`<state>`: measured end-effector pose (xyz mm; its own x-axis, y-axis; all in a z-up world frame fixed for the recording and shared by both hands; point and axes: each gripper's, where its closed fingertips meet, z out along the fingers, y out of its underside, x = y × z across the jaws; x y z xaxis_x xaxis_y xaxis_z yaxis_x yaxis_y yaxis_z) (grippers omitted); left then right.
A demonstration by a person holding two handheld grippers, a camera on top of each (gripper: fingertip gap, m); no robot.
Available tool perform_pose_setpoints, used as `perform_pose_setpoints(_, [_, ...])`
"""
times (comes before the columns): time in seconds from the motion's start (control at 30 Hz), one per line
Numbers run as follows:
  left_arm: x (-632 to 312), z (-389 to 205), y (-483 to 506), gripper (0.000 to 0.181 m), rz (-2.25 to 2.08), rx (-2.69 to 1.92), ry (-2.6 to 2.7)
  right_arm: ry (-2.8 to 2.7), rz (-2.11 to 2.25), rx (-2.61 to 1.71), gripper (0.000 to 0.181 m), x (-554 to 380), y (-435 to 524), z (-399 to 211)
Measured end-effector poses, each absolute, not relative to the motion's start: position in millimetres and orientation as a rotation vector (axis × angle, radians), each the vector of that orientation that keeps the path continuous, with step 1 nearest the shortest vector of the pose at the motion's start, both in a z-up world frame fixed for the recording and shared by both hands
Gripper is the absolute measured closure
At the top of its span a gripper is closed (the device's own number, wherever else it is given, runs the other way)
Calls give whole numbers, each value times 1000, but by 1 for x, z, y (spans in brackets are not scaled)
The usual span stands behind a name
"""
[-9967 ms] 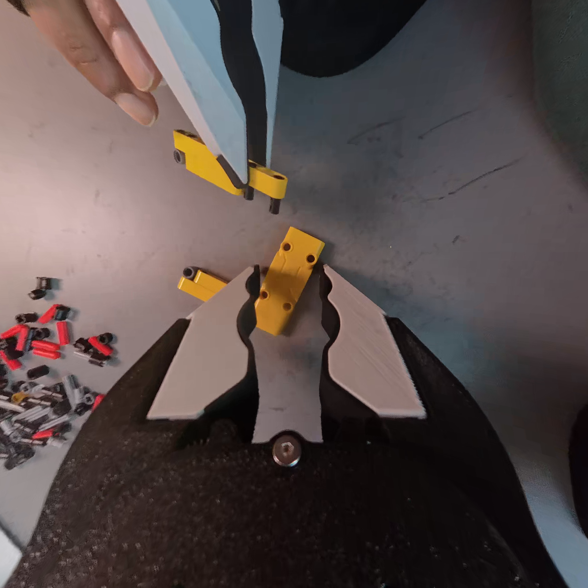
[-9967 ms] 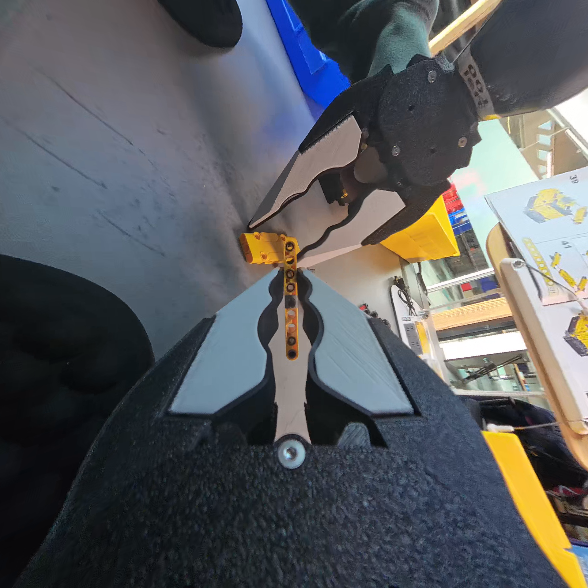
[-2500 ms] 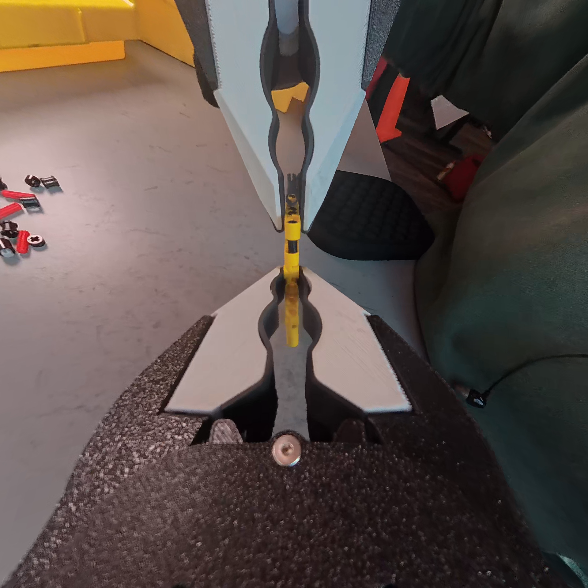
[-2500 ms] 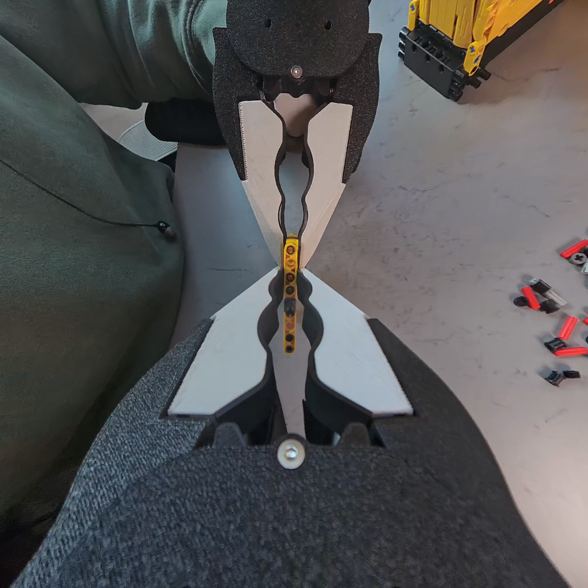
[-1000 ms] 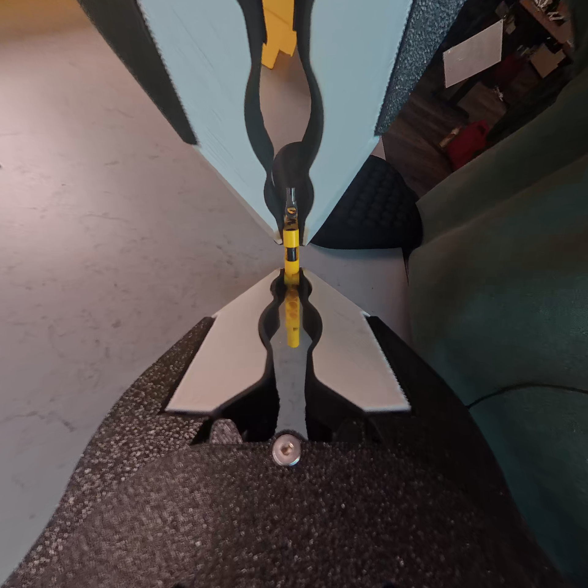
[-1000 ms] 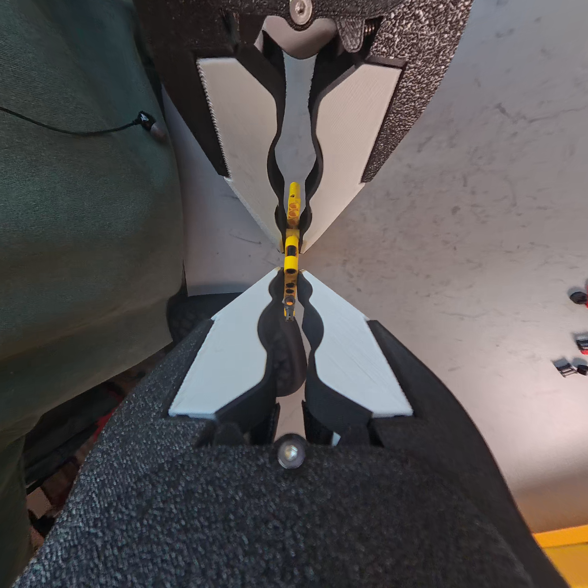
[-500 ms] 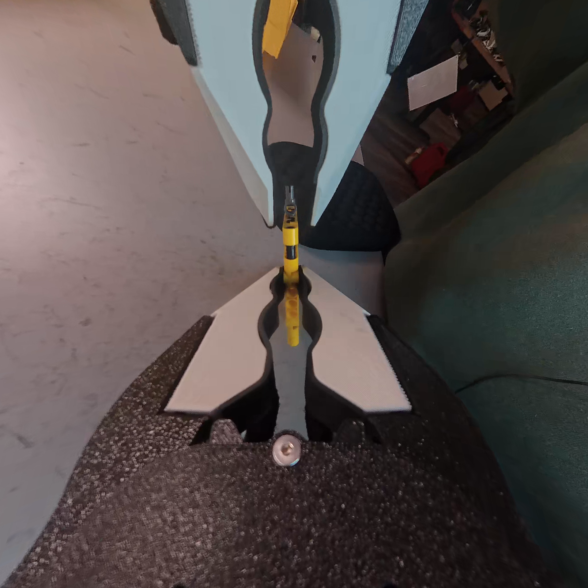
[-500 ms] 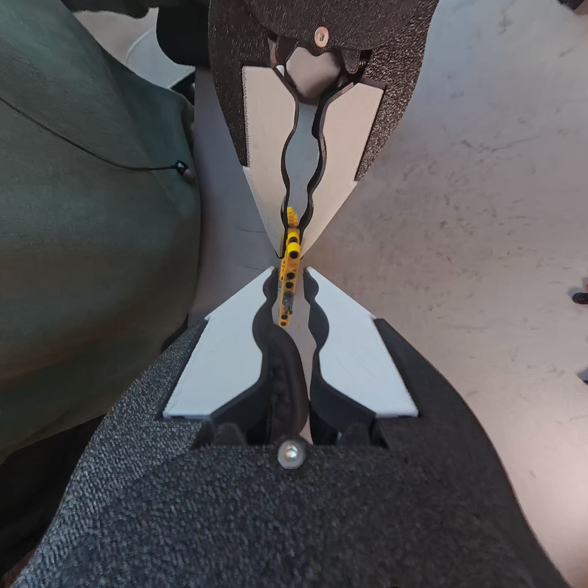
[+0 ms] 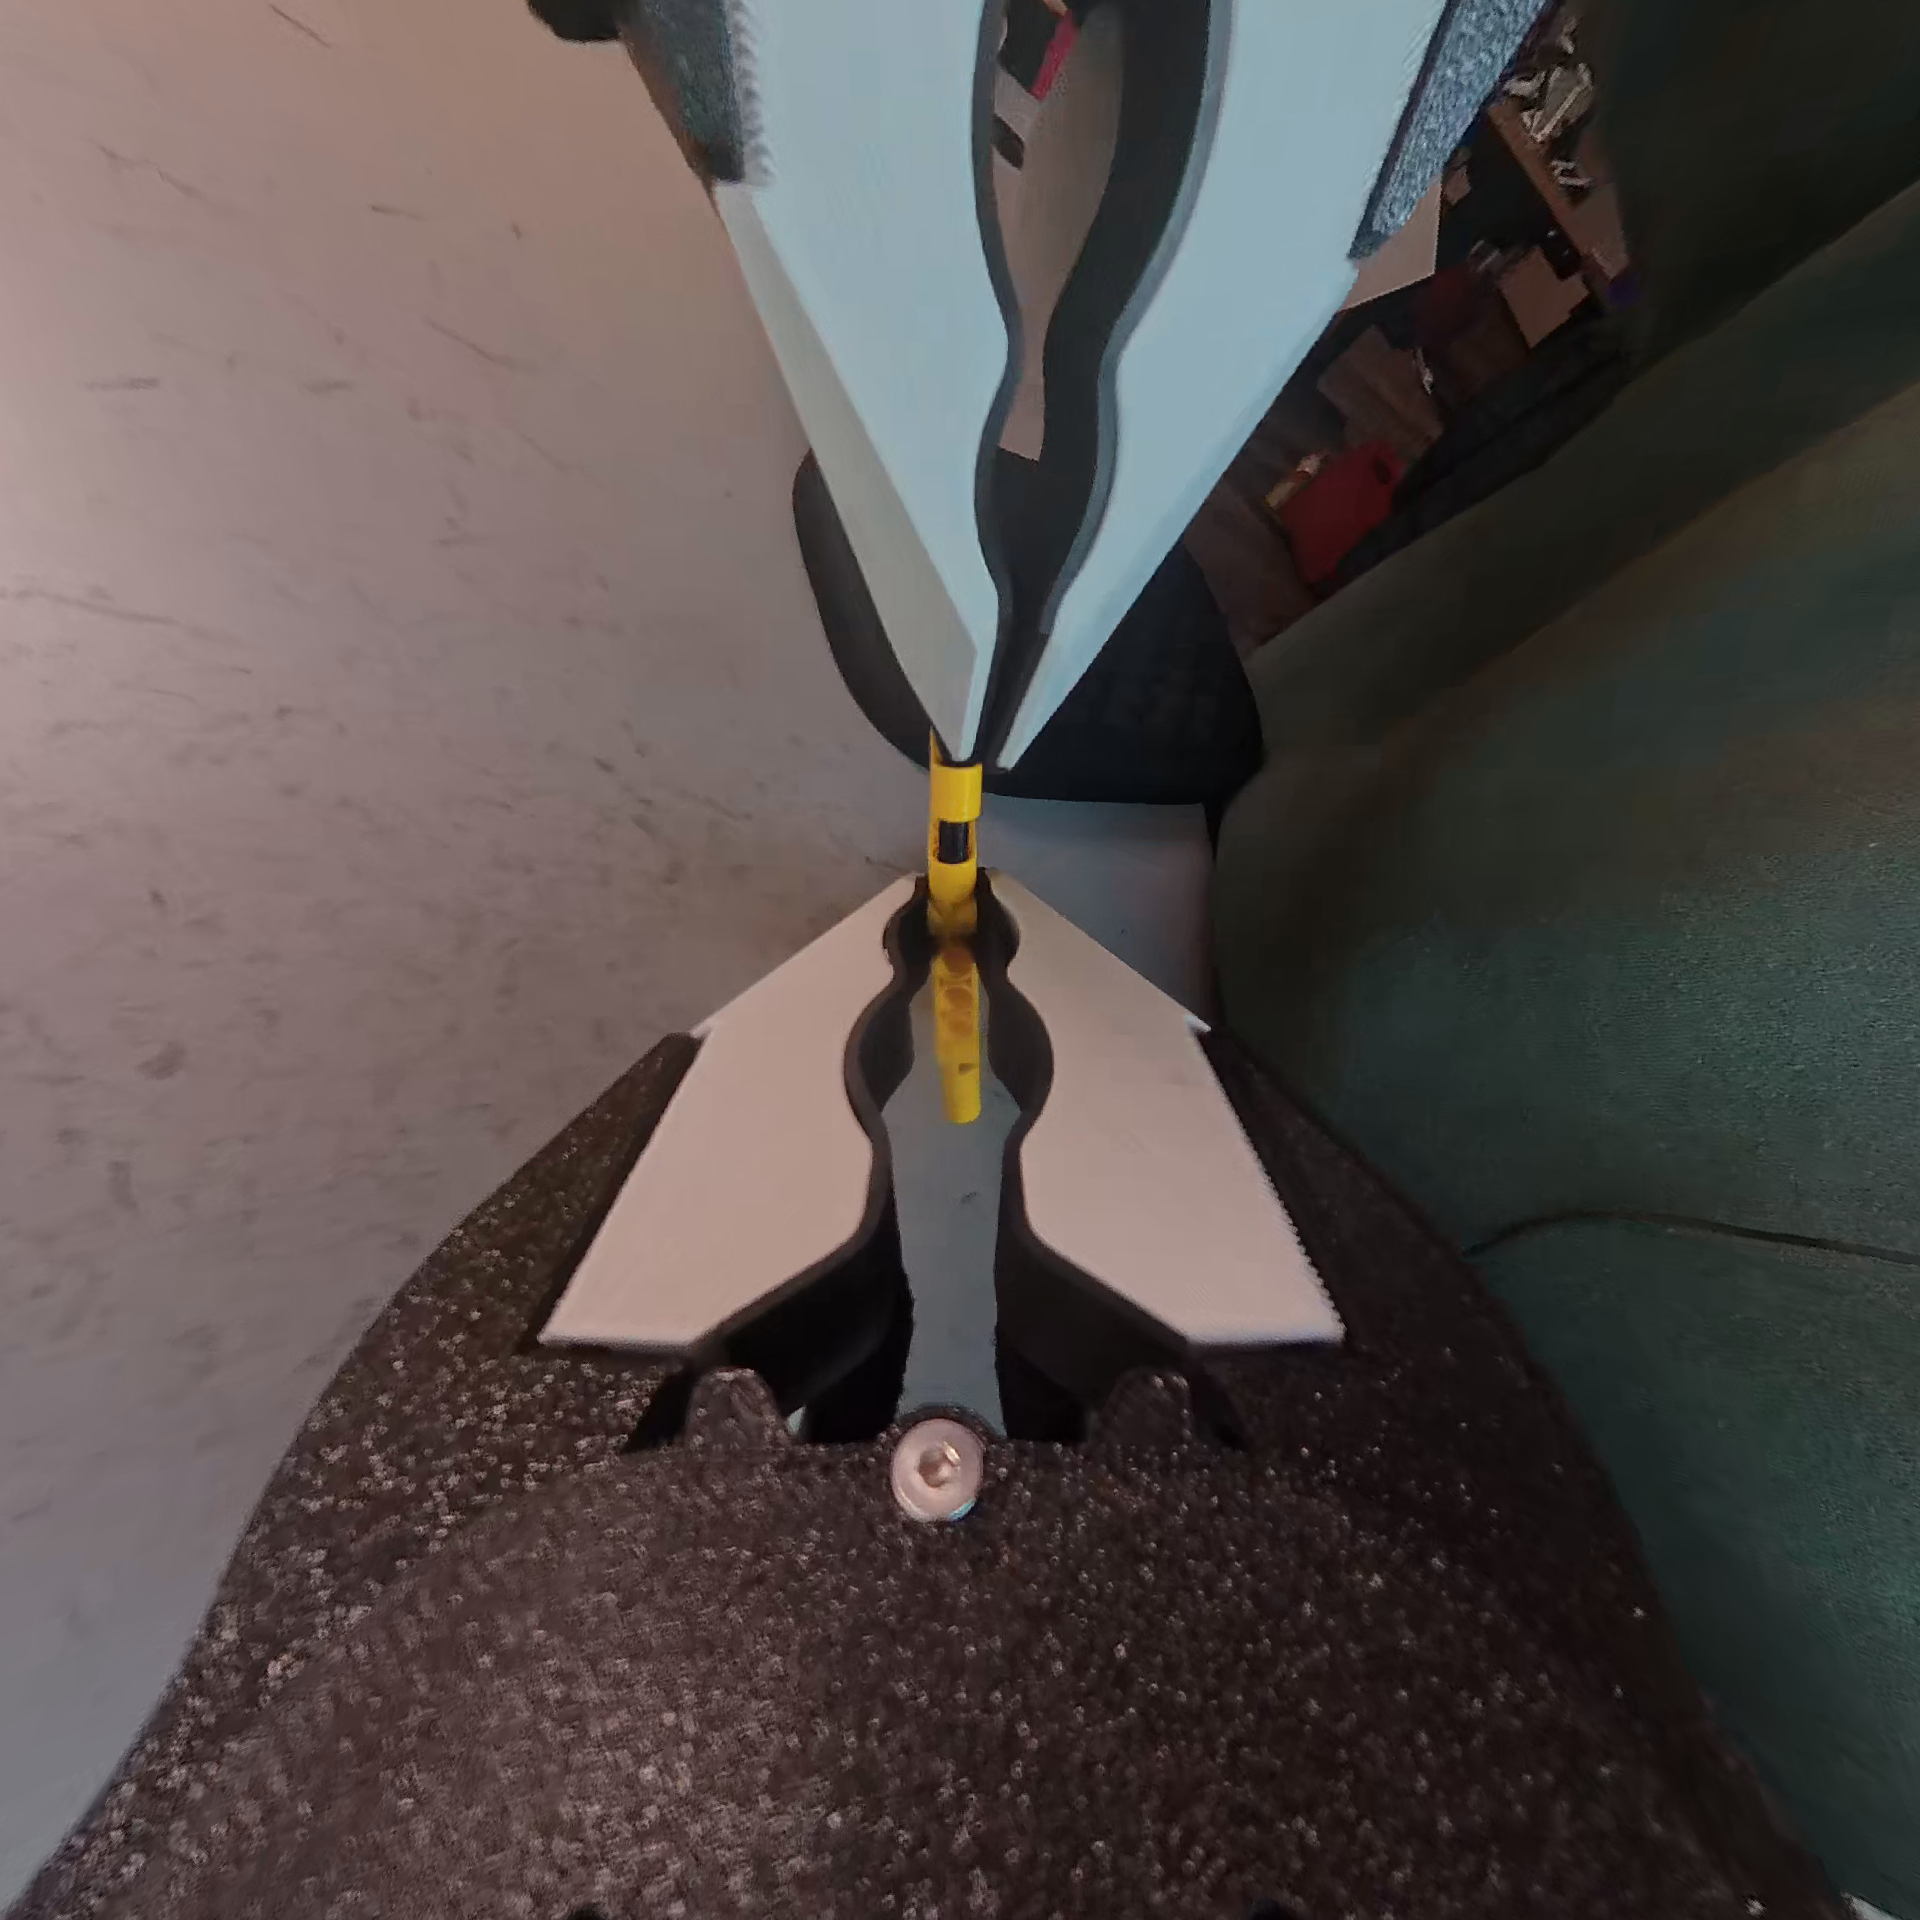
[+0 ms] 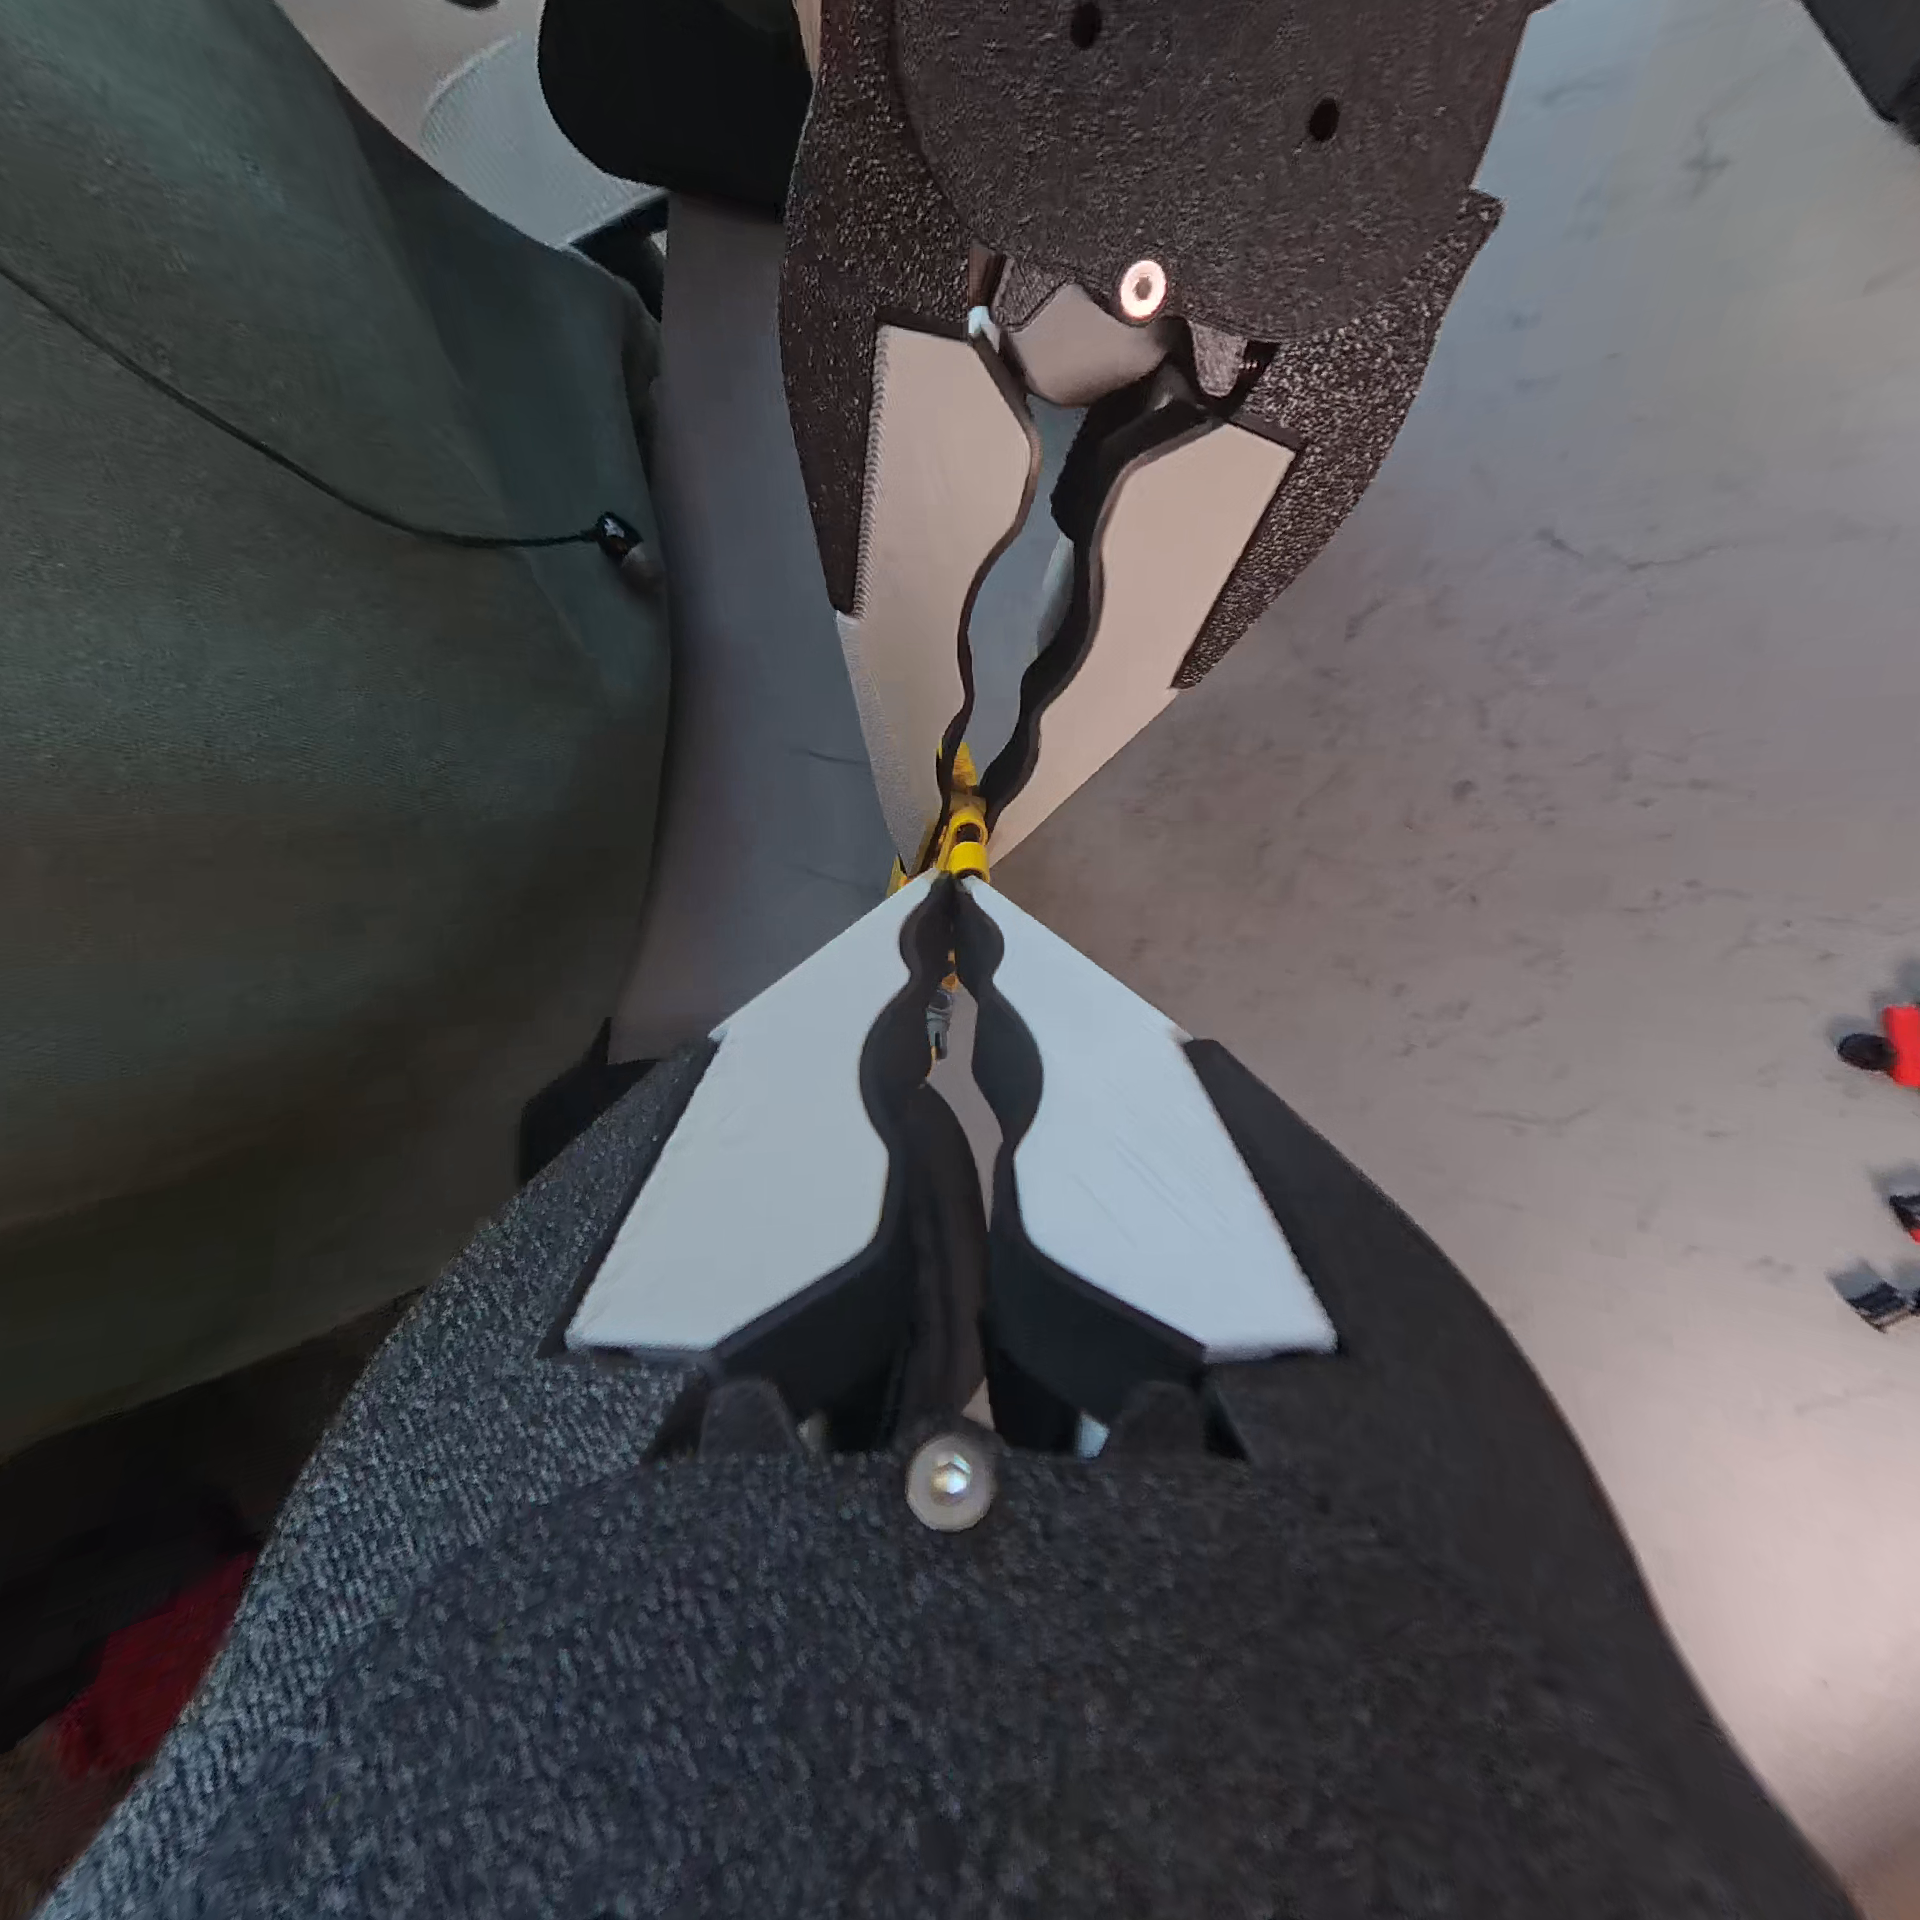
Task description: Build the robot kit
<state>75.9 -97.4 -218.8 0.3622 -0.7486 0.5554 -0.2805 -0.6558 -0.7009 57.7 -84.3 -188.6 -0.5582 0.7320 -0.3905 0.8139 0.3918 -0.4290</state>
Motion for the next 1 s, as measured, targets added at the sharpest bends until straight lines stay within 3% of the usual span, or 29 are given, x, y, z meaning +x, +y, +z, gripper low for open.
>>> perform_pose_setpoints(0.7, [62, -212, -90, 177, -1075, -2091, 902, 2383, -960, 1497, 175, 45, -85, -191])
perform_pose_setpoints(1.0, [66, -215, -93, 175, -1213, -2092, 885, 2496, -978, 1551, 173, 45, -86, -197])
